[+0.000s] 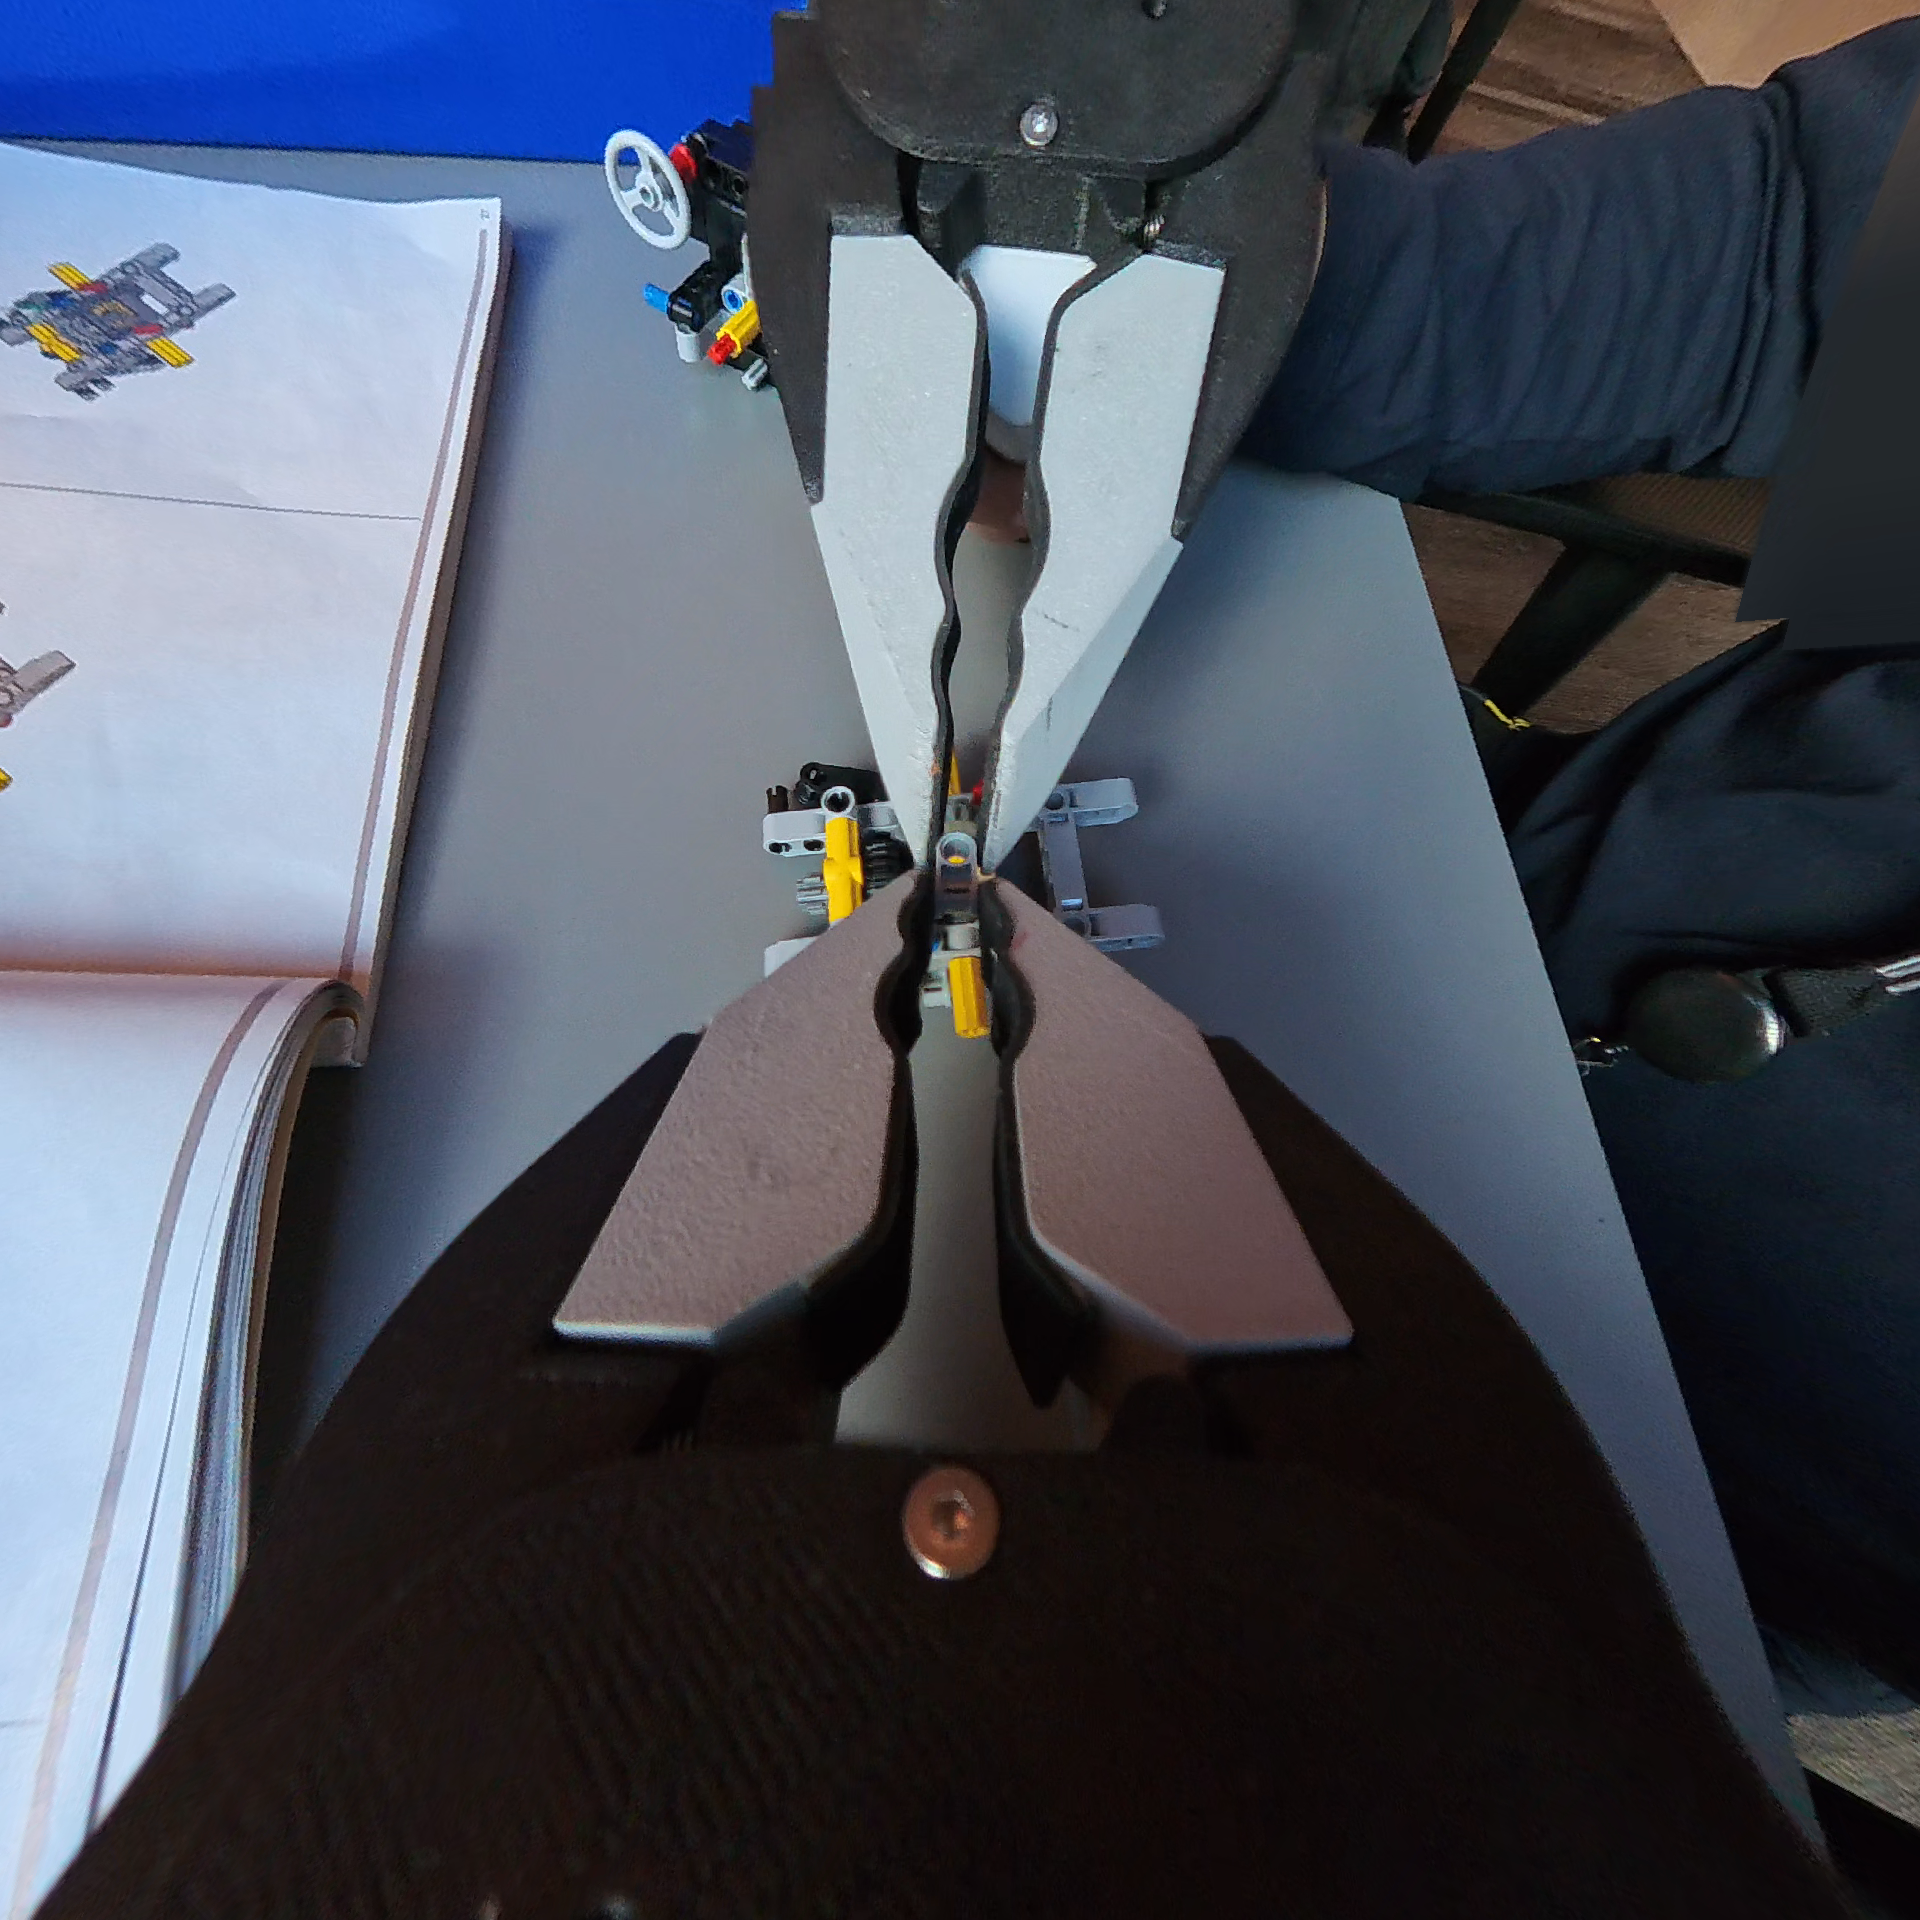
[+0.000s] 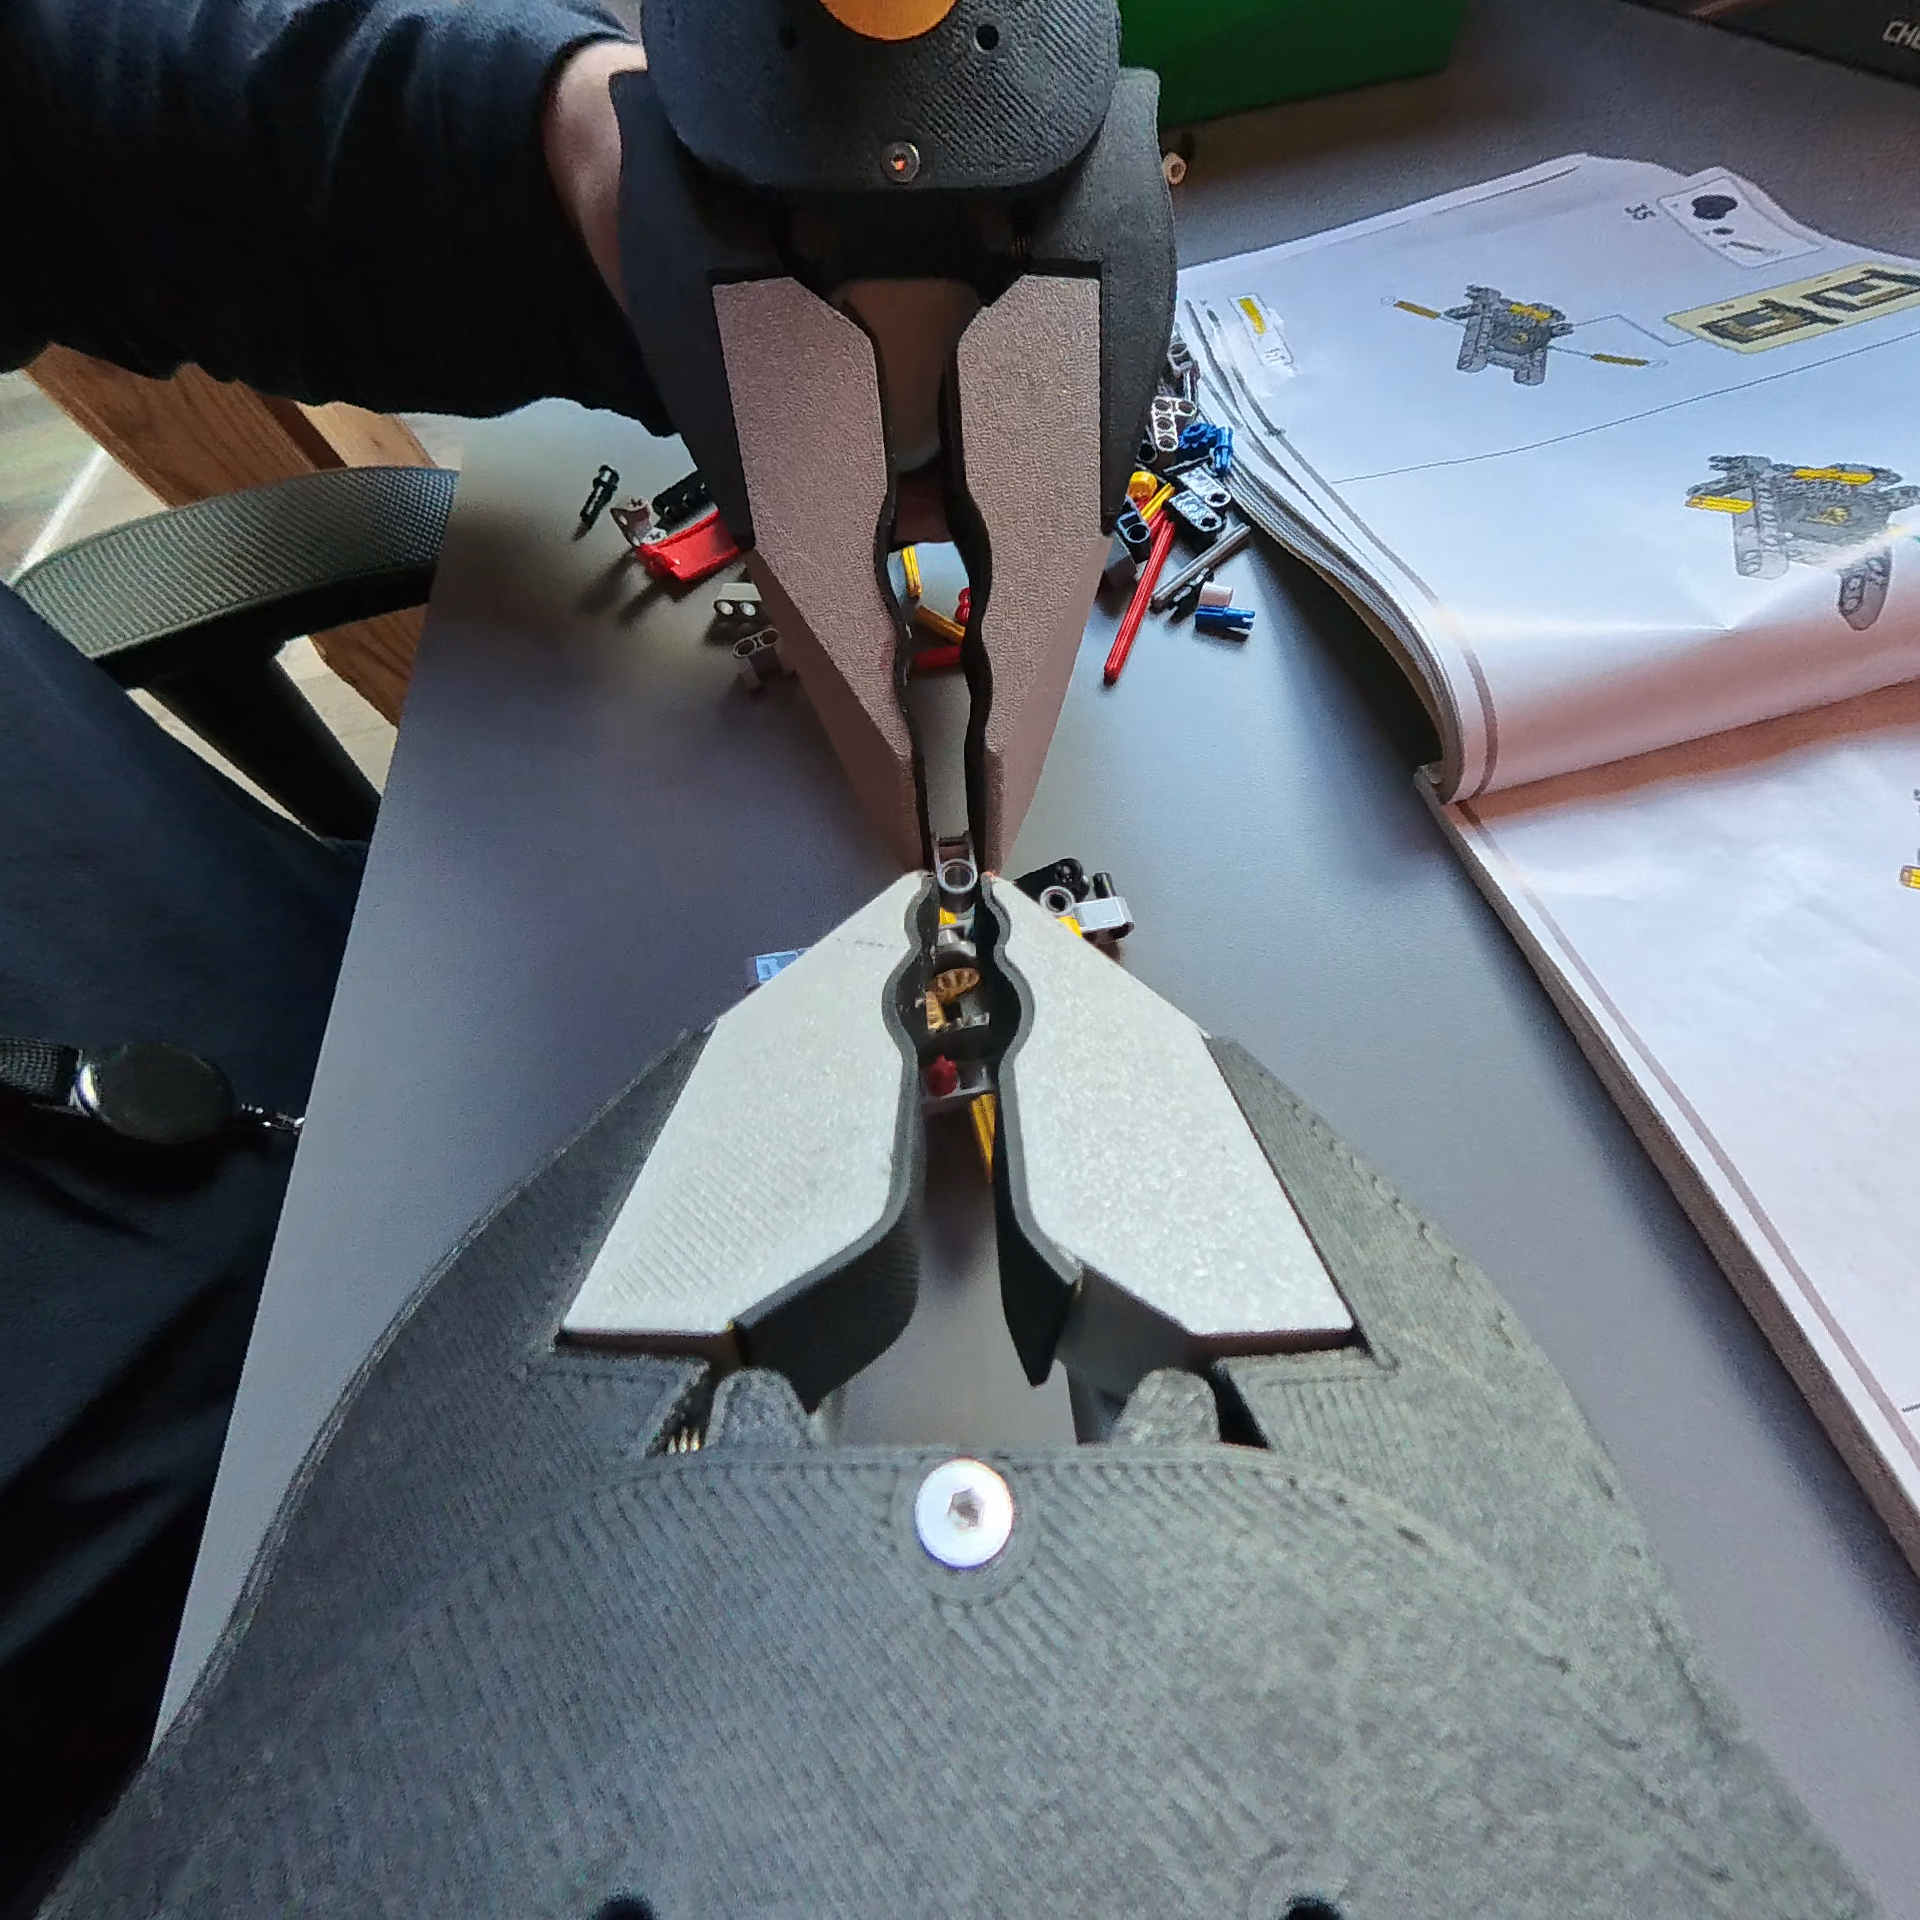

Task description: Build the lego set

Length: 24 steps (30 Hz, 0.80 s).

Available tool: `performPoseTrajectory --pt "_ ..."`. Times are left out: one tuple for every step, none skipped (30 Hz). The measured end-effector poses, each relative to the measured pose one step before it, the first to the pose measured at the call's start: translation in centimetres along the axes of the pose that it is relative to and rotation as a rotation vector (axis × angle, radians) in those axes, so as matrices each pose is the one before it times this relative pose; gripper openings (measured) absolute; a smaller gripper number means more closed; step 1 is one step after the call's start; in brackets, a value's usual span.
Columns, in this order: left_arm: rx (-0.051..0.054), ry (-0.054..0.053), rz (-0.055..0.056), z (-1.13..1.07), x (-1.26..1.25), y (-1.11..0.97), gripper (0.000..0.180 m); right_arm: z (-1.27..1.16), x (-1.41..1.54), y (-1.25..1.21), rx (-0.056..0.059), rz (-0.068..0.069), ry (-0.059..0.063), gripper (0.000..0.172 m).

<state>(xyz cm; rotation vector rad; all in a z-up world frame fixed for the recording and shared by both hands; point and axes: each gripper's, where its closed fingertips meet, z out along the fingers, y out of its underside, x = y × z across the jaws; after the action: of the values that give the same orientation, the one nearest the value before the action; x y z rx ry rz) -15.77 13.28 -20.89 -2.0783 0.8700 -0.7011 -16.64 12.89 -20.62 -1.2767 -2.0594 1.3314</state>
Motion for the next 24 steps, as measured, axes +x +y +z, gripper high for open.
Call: performPoseTrajectory --pt "-0.0051 0.0037 -0.008 0.056 0.036 0.102 0.005 0.052 -0.026 0.097 -0.0052 -0.0018 -0.0013 0.003" --pt "-0.0023 0.0007 -0.0015 0.046 0.004 0.072 0.005 0.042 -0.014 0.079 -0.0045 -0.0041 0.0015 0.004" --pt "0.0003 -0.0012 0.0018 0.026 -0.002 0.036 0.005 0.02 -0.002 0.049 -0.0033 -0.0063 0.0034 0.003" --pt "0.001 0.0005 -0.0004 0.009 0.021 0.012 0.005 0.014 -0.013 0.015 -0.0022 -0.0046 0.002 0.004" --pt "0.0022 0.0013 -0.0042 -0.003 0.014 -0.014 0.005 -0.003 -0.01 -0.005 -0.0001 -0.0012 0.0003 0.004" --pt "0.0035 0.0007 -0.007 -0.018 -0.006 -0.048 0.005 -0.017 0.004 -0.027 0.0022 0.0016 -0.0008 0.004" --pt "0.0037 0.0028 -0.0064 -0.028 0.022 -0.044 0.005 -0.018 -0.014 -0.026 0.0027 0.0038 -0.0033 0.004" --pt "0.0048 0.0019 -0.0036 -0.026 0.019 -0.048 0.005 -0.031 -0.013 -0.054 0.0036 0.0049 -0.0037 0.004" --pt "0.0049 0.0011 -0.0023 -0.04 0.015 -0.047 0.005 -0.025 -0.003 -0.049 0.003 0.0034 -0.0026 0.004" --pt "0.0026 0.0011 -0.0026 -0.027 0.016 -0.047 0.005 -0.023 -0.009 -0.026 0.0016 0.0002 -0.0008 0.004" --pt "0.0012 0.0007 -0.0024 -0.019 0.01 -0.016 0.005 -0.015 0.01 -0.006 0.0005 -0.0013 0.0009 0.004" --pt "-0.0006 -0.0009 -0.0005 -0.022 -0.01 -0.005 0.006 -0.005 0.012 0.02 -0.0015 -0.0007 0.0011 0.004" --pt "-0.0019 -0.0006 0.0002 -0.01 0.004 0.028 0.006 0.003 0.009 0.031 -0.0021 -0.0002 0.0007 0.004" --pt "-0.0017 0.0007 -0.0014 -0.008 0.012 0.019 0.006 0.005 0.01 0.036 -0.0017 0.0002 0.0002 0.004" --pt "-0.0002 0.0002 -0.0022 -0.023 0.002 -0.011 0.006 0.005 0.008 0.027 -0.001 0.0006 -0.0003 0.004" --pt "0.0008 0.0003 -0.0011 -0.007 0.007 -0.016 0.006 -0.009 -0.007 -0.009 0.0012 0.0007 -0.0009 0.004" --pt "0.0016 0.0003 -0.0016 -0.016 0.002 -0.045 0.006 -0.014 -0.027 -0.046 0.0019 0.0006 -0.0015 0.003" --pt "0.0026 0.0008 -0.0019 -0.013 0.018 -0.054 0.006 -0.002 -0.026 -0.024 0.0004 -0.0007 -0.0014 0.004" --pt "0.0023 -0.0004 -0.0016 -0.009 0.002 -0.066 0.006 0.014 -0.033 -0.011 0.0 -0.0022 0.0 0.004" --pt "0.0006 0.0029 -0.0007 0.002 0.064 -0.039 0.006 0.034 -0.015 0.032 -0.0029 -0.0033 0.0016 0.004" --pt "-0.0013 0.0017 -0.0003 0.017 0.038 0.004 0.006 0.038 -0.015 0.069 -0.0044 -0.0041 0.0016 0.004" --pt "-0.0028 0.0014 0.0 0.024 0.032 0.038 0.007 0.025 -0.03 0.047 -0.0027 -0.0036 0.001 0.004" --pt "-0.0028 0.0019 0.0002 0.0 0.035 0.041 0.007 0.022 -0.029 0.027 -0.002 -0.0028 0.0 0.004" --pt "-0.0018 0.0025 -0.0008 0.004 0.037 0.025 0.007 0.012 -0.033 0.012 -0.0011 -0.0019 0.0001 0.004"
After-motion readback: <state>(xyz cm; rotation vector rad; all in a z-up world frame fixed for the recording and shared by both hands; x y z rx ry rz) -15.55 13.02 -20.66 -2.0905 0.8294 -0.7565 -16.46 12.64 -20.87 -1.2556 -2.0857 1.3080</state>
